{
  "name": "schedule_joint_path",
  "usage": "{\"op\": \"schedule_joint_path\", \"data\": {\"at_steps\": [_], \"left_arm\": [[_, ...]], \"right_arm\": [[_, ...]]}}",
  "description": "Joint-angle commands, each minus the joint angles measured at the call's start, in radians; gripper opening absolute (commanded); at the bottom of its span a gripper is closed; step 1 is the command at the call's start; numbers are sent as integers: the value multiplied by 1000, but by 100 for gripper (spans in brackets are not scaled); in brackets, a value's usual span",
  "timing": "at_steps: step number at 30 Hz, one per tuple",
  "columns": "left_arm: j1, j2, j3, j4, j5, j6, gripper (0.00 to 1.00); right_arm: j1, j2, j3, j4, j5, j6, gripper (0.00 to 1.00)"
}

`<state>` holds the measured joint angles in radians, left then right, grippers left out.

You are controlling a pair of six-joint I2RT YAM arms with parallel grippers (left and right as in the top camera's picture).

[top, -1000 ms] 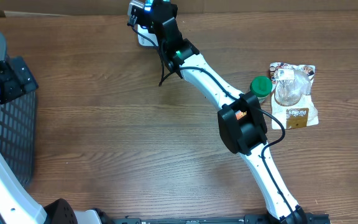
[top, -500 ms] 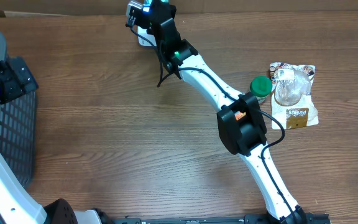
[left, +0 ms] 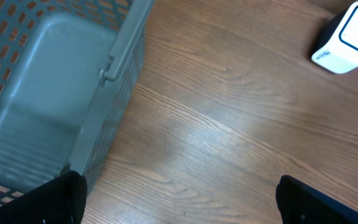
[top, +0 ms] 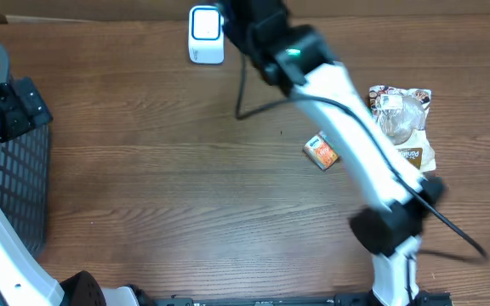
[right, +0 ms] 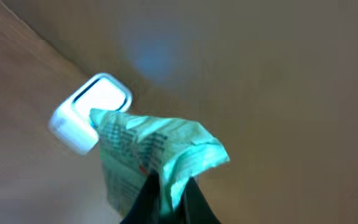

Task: Scan the item barcode
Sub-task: 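Hold the wipes pack in front of the scanner, then carry the wipes pack right and set it on the item pile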

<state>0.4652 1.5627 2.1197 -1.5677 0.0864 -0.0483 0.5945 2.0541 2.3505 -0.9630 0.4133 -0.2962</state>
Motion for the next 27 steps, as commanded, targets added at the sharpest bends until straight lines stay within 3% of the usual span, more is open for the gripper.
{"op": "schedule_joint_path", "data": {"at_steps": [1,6,12,18,25,26,27], "left_arm": [[-1,3,10,1,11,16,100],[-1,3,10,1,11,16,99],[-1,3,10,1,10,16,100],[-1,3,10,1,10,16,100],[-1,3,10,1,11,16,99],[-1,3,10,1,11,16,100],[-1,3,10,1,11,16,100]], "right_arm": [[-44,-121,12,-136,-58,441,4],[-183,-195,12,-388,-193,597,4],[-446,-194,-16,-554,-276,757,4],[-689,-194,-204,-498,-288,923,4],[-754,-194,-549,-301,-287,955,4],[-754,-194,-591,-277,-286,955,18],[-754,-194,-603,-272,-288,955,25]]}}
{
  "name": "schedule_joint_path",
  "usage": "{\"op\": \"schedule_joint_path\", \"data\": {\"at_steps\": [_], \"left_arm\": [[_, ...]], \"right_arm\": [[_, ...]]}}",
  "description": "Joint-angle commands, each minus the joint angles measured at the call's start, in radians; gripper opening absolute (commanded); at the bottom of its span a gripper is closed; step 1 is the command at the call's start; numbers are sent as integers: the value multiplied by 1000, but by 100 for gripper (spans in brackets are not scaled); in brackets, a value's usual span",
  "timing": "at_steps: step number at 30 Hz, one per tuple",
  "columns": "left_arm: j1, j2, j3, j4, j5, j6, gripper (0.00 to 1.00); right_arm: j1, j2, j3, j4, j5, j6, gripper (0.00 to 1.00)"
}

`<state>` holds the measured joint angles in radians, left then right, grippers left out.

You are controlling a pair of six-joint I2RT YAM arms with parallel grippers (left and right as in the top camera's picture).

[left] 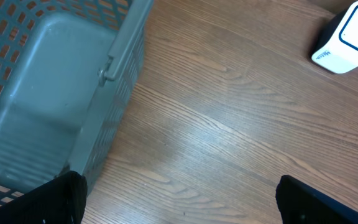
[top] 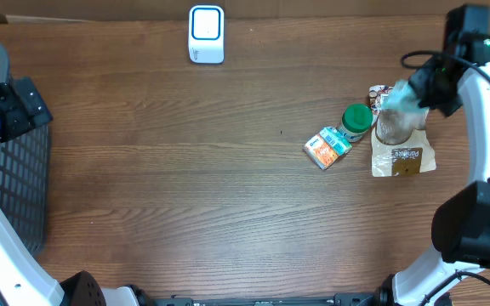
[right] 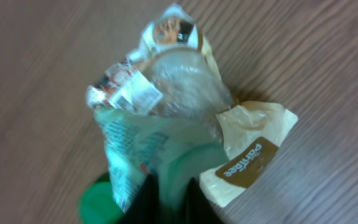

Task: Scan the item barcode
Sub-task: 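Carry the wipes pack right and set it on the item pile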

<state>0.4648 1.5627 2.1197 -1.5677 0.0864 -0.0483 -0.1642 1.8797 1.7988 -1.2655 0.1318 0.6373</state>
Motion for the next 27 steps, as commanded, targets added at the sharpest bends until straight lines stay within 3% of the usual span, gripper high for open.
{"op": "schedule_joint_path", "data": {"at_steps": [1,2,6,13,19,20,21,27], "left_arm": [[-1,3,10,1,11,16,100],[-1,3,10,1,10,16,99],[-1,3,10,1,11,16,100],[-1,3,10,1,11,16,100],[-1,3,10,1,11,16,99],[-1,3,10,1,11,16,99],[-1,3,10,1,11,16,99],[-1,3,10,1,11,16,100]], "right_arm": [[5,-19,-53,30,-7,21,35],[5,-20,-53,25,-7,20,48],[8,-25,-23,-29,-50,-43,60],[19,-84,127,-195,-209,-191,61],[117,-222,314,-376,-265,-302,63],[142,-252,341,-410,-275,-301,85],[159,-272,354,-429,-285,-301,100],[285,-431,359,-423,-351,-294,100]]}}
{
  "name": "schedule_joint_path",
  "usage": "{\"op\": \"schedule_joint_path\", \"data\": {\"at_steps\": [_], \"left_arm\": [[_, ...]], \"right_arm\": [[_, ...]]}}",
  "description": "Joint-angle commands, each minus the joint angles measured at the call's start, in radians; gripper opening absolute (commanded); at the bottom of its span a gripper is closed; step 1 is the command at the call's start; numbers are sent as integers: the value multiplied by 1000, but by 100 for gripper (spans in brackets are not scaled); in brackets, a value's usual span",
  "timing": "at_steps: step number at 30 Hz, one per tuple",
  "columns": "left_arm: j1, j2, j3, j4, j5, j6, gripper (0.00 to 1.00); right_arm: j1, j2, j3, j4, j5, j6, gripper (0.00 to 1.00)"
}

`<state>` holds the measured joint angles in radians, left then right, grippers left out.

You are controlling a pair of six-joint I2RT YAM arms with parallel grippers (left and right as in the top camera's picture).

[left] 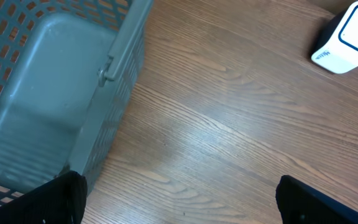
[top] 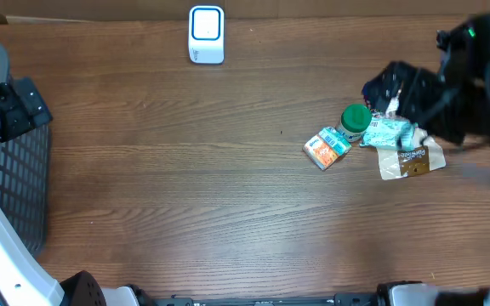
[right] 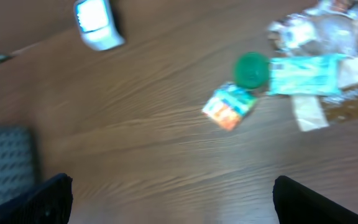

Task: Scan the item barcode
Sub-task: 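Carry the wipes pack right and set it on the item pile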

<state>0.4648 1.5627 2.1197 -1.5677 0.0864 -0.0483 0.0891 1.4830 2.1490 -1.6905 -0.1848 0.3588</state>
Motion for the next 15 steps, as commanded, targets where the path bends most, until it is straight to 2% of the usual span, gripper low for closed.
{"op": "schedule_joint_path", "data": {"at_steps": [1,10,14,15], "left_arm": [[-1,3,10,1,10,16,100],[-1,3,10,1,11,16,100],[-1,3,10,1,11,16,99],[-1,3,10,1,10,16,100]], "right_arm": [[34,-46,9,1,-34,-16,100],[34,-66,8,2,-23,-17,100],[34,-60,-2,45,39,-20,100],[35,-72,-11,101,81,-20,100]]}}
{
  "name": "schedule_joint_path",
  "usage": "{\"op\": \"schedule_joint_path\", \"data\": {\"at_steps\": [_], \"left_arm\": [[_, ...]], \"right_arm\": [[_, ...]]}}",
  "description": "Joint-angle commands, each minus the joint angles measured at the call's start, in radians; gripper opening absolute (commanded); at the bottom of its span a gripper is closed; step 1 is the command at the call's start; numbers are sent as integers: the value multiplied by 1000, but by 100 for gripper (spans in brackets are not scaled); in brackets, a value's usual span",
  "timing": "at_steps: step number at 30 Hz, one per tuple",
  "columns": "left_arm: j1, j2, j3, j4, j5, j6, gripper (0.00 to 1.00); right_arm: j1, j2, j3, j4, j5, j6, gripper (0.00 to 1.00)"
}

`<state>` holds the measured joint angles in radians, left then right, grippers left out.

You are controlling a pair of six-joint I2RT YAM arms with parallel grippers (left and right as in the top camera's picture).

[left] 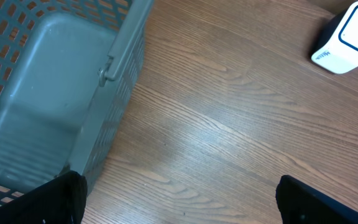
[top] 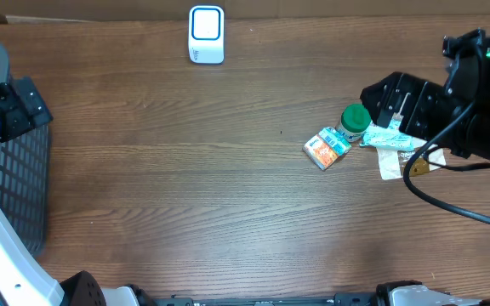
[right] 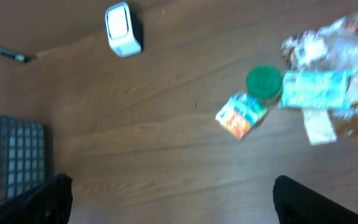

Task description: Scan the item barcode

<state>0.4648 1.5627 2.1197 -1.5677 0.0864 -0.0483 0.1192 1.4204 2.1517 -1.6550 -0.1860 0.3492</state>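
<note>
The white scanner (top: 206, 34) stands at the table's far edge, also seen as scanner (right: 122, 20) and scanner (left: 347, 31). A teal packet (top: 394, 136) lies flat at the right, beside a green-lidded jar (top: 355, 119) and on a brown pouch (top: 408, 161). In the right wrist view the teal packet (right: 316, 88) is well below my right gripper (right: 173, 202), which hangs open and holds nothing. My left gripper (left: 179, 199) is open over bare wood beside the basket.
A small orange and teal box (top: 326, 148) lies left of the jar. A clear bag (right: 334, 43) sits behind the packet. A grey mesh basket (left: 42, 93) stands at the left edge. My right arm (top: 458, 110) covers part of the pile from overhead.
My right gripper stays open and looks at the table from a slightly shifted spot. The teal packet lies where it lay. The left arm has not moved.
My right gripper held the teal packet up by the scanner at the far edge. Then it held the packet over the pile at the right. Later the packet lay on the pile by the green jar with the gripper open above it, as it is now.
</note>
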Motion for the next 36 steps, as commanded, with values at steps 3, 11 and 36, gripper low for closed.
{"op": "schedule_joint_path", "data": {"at_steps": [3,11,36], "left_arm": [[-1,3,10,1,11,16,100],[-1,3,10,1,11,16,99],[-1,3,10,1,11,16,99]], "right_arm": [[5,-42,-59,206,133,-10,100],[3,-282,-502,766,208,-10,100],[-106,-1097,-1797,1626,210,74,100]]}}
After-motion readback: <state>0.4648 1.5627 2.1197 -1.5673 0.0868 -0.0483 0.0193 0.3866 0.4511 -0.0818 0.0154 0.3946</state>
